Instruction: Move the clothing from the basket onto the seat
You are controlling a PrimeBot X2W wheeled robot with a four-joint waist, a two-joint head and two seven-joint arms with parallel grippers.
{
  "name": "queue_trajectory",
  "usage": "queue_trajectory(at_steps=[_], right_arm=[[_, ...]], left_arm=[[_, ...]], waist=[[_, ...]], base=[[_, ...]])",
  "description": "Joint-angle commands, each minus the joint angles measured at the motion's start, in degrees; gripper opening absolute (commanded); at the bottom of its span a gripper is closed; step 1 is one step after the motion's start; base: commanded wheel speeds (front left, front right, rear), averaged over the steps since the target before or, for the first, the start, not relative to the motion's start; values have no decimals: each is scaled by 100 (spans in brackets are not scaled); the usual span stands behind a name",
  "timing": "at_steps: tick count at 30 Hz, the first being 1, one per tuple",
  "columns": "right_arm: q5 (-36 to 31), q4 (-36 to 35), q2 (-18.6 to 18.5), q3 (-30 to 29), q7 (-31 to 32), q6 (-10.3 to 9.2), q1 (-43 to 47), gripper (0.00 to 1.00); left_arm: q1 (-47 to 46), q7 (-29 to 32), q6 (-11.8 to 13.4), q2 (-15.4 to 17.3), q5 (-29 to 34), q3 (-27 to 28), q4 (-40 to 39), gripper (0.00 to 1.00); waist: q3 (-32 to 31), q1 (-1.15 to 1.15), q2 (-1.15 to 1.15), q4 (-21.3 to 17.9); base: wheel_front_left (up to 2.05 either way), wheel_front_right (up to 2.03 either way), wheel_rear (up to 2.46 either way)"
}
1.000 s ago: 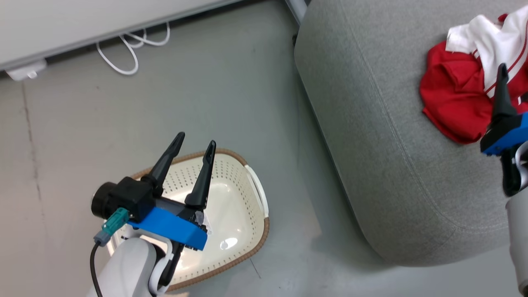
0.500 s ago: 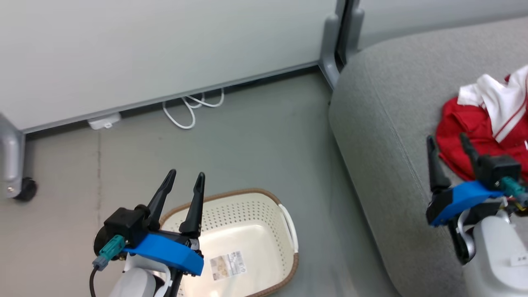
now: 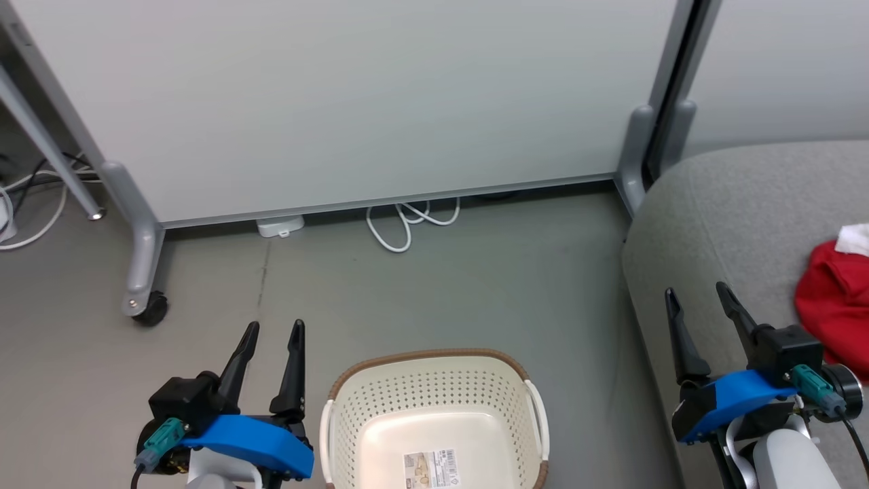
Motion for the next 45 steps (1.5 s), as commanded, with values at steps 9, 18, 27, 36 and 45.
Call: queue_trajectory(at_steps=[9,18,27,36,45], right_arm=[[-33,-593,154,-46,204,1,462,100],[3,-710,184,-32,300,1,597,100],[171,-686,184,94,332,1,600,100],[227,-570,175,114,336,0,533,0],[641,-248,186,60,479,0,654,0]], left_arm=[[145,-27,-16,-26,87,364,155,100],[127,-27,-16,-32,120,406,184,100],[60,-27,-16,-21,112,367,156,100],[173,14,1,-42,92,370,215,0],[488,133,1,-151,-256,451,427,0]], waist=[[-117,1,0,273],[-93,1,0,222],[-68,1,0,168],[-43,1,0,152],[-43,2,0,143]], base=[[0,0,0],[0,0,0],[0,0,0],[0,0,0],[0,0,0]])
